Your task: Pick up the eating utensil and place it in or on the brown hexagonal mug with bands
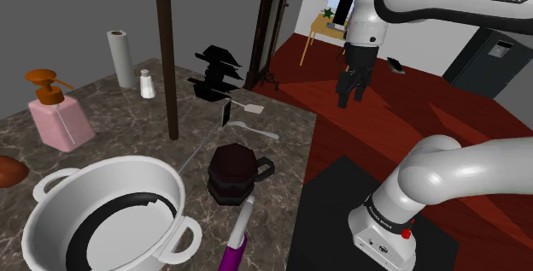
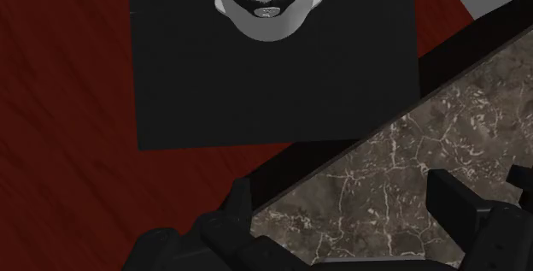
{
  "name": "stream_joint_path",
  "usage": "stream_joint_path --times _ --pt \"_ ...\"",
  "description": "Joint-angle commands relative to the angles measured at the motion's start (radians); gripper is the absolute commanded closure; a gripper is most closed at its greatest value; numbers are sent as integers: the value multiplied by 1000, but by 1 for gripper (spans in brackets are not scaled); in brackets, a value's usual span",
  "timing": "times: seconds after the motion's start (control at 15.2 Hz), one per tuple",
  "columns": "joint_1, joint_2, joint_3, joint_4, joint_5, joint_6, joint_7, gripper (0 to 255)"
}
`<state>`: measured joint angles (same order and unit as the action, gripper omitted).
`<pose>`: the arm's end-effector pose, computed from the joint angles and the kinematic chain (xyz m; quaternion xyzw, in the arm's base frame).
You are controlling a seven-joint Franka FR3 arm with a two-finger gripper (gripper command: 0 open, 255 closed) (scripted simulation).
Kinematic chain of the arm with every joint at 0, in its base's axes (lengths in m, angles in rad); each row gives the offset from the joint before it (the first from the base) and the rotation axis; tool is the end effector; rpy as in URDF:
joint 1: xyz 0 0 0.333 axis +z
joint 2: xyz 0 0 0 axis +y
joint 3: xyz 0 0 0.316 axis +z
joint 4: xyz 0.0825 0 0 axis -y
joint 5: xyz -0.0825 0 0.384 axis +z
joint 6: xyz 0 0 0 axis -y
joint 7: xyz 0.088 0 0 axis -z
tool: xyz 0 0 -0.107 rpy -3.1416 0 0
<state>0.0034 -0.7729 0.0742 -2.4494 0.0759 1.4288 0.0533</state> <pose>0.2868 0.0356 0.5322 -0.9922 0.0009 0.1246 0.0054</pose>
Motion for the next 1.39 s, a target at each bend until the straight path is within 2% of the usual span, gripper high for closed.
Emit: stream_joint_path --times 0.0,0.66,1.32 --pt "0 0 0 0 0 0 0 0" --pt "54 321 -12 15 35 346 -167 0" --pt "108 686 5 171 92 591 -333 0"
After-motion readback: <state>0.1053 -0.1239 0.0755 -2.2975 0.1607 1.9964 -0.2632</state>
